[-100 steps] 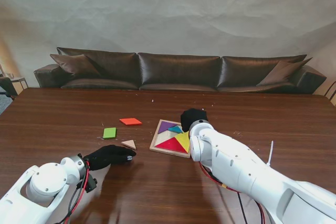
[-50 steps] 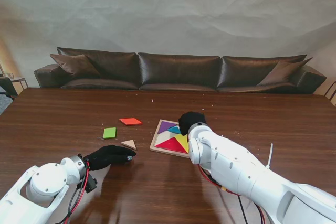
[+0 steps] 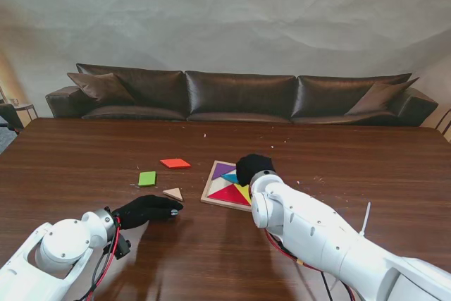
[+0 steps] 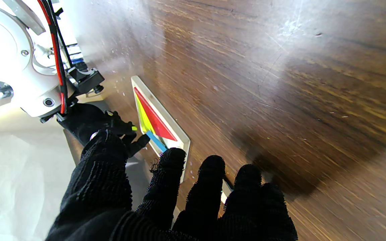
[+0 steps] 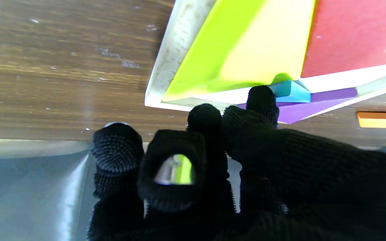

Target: Assemble the tangram pieces into a square

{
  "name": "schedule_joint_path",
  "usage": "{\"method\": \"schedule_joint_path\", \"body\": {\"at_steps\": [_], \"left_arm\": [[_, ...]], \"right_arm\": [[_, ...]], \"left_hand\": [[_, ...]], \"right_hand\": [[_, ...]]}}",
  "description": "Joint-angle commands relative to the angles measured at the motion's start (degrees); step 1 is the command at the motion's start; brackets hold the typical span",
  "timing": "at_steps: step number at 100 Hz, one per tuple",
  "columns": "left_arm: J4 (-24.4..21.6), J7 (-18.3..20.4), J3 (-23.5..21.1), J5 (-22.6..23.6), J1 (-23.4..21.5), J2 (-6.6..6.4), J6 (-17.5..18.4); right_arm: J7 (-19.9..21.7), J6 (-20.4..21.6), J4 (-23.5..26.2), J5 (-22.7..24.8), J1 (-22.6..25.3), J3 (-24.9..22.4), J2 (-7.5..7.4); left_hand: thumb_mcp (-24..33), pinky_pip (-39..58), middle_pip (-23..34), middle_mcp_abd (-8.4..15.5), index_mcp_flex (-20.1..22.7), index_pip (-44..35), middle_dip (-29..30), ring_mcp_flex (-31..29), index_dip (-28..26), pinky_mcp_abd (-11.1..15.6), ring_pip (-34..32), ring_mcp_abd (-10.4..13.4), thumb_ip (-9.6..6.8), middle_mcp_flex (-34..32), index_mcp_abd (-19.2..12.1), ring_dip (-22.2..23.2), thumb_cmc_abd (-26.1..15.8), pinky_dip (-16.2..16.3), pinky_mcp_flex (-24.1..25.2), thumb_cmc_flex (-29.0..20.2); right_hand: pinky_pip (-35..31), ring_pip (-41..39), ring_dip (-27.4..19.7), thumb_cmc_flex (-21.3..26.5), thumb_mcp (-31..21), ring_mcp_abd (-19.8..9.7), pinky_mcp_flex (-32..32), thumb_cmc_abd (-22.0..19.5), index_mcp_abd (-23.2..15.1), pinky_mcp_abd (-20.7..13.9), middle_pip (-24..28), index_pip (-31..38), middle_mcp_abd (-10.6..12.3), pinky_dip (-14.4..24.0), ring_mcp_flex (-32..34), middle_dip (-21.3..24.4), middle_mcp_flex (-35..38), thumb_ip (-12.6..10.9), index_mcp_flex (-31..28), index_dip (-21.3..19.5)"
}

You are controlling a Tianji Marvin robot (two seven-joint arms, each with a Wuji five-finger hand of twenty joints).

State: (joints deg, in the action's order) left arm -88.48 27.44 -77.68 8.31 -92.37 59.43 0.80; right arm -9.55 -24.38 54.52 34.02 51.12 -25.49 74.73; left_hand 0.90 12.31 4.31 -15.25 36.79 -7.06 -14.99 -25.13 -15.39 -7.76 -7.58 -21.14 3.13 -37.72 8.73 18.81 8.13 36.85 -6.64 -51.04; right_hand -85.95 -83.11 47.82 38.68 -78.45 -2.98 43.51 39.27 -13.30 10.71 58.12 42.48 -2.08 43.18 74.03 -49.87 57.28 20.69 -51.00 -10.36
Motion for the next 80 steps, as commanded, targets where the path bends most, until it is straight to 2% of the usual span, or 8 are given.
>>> {"method": "schedule_joint_path", "body": {"at_steps": [1, 47, 80], "left_arm": [[0.5, 1.3, 0.4, -0.1, -0.8, 0.12, -0.6], [0.5, 1.2, 0.5, -0.1, -0.9, 0.16, -0.6], [0.4, 1.1, 0.4, -0.2, -1.1, 0.18, -0.8]], "right_arm": [[0.6, -0.1, 1.4, 0.4, 0.8, 0.0, -0.08], [0.9, -1.1, 5.2, -0.9, 3.2, -1.4, -0.24], [-0.3, 0.0, 6.8, -2.0, 4.8, -2.7, -0.07]], "left_hand": [[-1.4, 0.7, 0.1, 0.4, 0.8, -0.2, -0.6, -0.8, -0.2, -12.7, -0.2, -3.4, -1.66, -0.2, -0.2, 0.7, -2.6, -0.1, -1.9, -0.9], [-1.4, 0.7, 0.1, 0.4, 0.7, -0.2, -0.6, -0.8, -0.2, -12.7, -0.2, -3.4, -1.66, -0.2, -0.1, 0.7, -2.5, -0.1, -1.9, -1.0], [-1.4, 0.7, 0.2, 0.4, 0.8, -0.2, -0.6, -0.8, -0.2, -12.8, -0.2, -3.5, -1.67, -0.2, -0.1, 0.7, -2.6, -0.2, -1.9, -1.0]], "right_hand": [[-3.8, -2.0, 0.6, -0.7, -3.2, -0.9, 1.4, 2.2, -0.6, 0.5, 1.2, 1.5, 1.0, 0.6, 1.5, 0.3, 1.1, 1.2, -1.1, 0.1], [-3.8, -2.0, 0.5, -0.5, -3.1, -0.8, 1.4, 2.1, -0.4, 0.5, 0.9, 1.6, 0.9, 0.5, 1.5, 0.5, 1.3, 1.1, -1.4, 0.2], [-3.7, -1.9, 0.5, -0.2, -3.0, -0.4, 1.2, 2.2, -0.3, 0.4, 0.7, 2.2, 0.8, 0.4, 1.5, 0.7, 1.7, 1.1, -2.4, 0.1]]}}
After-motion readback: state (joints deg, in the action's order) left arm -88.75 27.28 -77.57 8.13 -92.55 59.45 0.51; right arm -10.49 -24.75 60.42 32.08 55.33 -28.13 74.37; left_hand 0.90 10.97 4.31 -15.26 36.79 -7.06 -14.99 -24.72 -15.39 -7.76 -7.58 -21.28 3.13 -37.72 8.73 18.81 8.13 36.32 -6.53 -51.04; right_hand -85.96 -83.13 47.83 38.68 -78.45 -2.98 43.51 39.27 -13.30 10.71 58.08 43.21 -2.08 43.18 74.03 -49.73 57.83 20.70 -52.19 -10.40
